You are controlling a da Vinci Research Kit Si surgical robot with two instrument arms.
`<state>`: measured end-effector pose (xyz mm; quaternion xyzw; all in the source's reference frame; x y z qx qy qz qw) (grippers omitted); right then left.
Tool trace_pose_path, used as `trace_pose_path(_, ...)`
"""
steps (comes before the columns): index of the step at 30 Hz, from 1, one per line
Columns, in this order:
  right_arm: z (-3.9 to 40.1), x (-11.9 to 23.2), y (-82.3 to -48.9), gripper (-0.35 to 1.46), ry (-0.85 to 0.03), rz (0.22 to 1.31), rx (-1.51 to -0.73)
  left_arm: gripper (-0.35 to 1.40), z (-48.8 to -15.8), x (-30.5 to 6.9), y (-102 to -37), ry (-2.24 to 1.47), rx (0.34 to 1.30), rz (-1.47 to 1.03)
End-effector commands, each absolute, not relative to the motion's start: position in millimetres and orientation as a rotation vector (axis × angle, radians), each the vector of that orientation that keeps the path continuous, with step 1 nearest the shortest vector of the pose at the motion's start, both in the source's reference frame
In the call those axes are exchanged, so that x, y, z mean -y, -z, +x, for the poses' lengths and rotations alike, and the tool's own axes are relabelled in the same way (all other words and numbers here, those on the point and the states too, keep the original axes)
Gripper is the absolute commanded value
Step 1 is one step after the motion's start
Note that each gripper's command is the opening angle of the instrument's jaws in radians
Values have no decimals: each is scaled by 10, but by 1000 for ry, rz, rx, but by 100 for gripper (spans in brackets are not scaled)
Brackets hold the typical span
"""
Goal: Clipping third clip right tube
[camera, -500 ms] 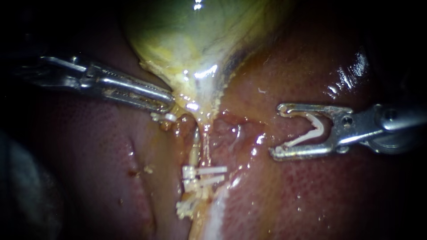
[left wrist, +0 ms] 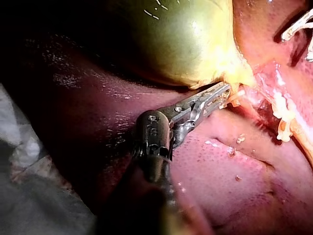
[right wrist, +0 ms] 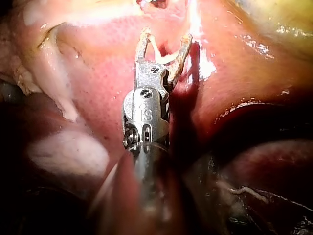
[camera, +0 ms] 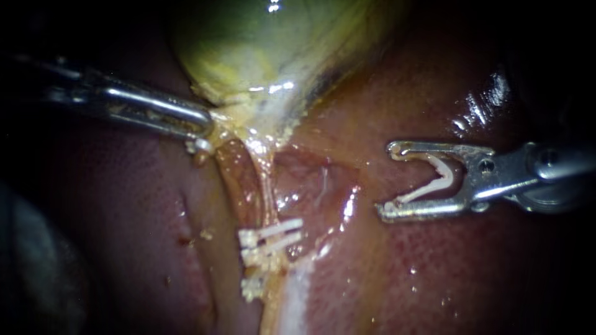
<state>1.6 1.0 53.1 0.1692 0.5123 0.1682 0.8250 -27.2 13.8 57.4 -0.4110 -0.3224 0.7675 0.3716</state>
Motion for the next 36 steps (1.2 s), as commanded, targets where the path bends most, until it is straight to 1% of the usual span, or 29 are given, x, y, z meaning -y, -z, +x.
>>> trace_pose_path(1,17,-11,-530,50,-352,356,-1090,-35,-270,-140,-571,-1966,822,-1056)
trace_pose_path(7,25,-14,-521,50,-347,377,-1091,-35,-270,-139,-566,-1967,811,-1057)
trace_pose_path(10,36,-14,-520,50,-335,401,-1092,-35,-270,-138,-565,-1966,811,-1057)
trace_pose_path(11,41,-15,-520,50,-342,428,-1090,-35,-270,-138,-564,-1966,810,-1057)
trace_pose_path(13,51,-17,-523,49,-392,514,-1074,-35,-271,-137,-563,-1970,807,-1060)
trace_pose_path(14,58,-20,-525,48,-409,568,-1064,-35,-272,-136,-563,-1970,806,-1060)
trace_pose_path(16,68,-22,-530,46,-431,635,-1048,-35,-273,-136,-562,-1969,805,-1059)
trace_pose_path(19,82,-25,-537,45,-472,700,-1023,-35,-275,-135,-561,-1969,804,-1058)
trace_pose_path(23,105,-24,-548,45,-533,766,-1026,-35,-276,-134,-561,-1968,803,-1058)
trace_pose_path(28,131,-20,-564,45,-587,818,-1017,-35,-277,-133,-561,-1968,798,-1058)
trace_pose_path(30,142,-20,-570,45,-632,811,-1034,-35,-277,-133,-561,-1968,801,-1058)
trace_pose_path(36,166,-25,-581,45,-700,841,-1073,-35,-278,-132,-562,-1969,802,-1058)
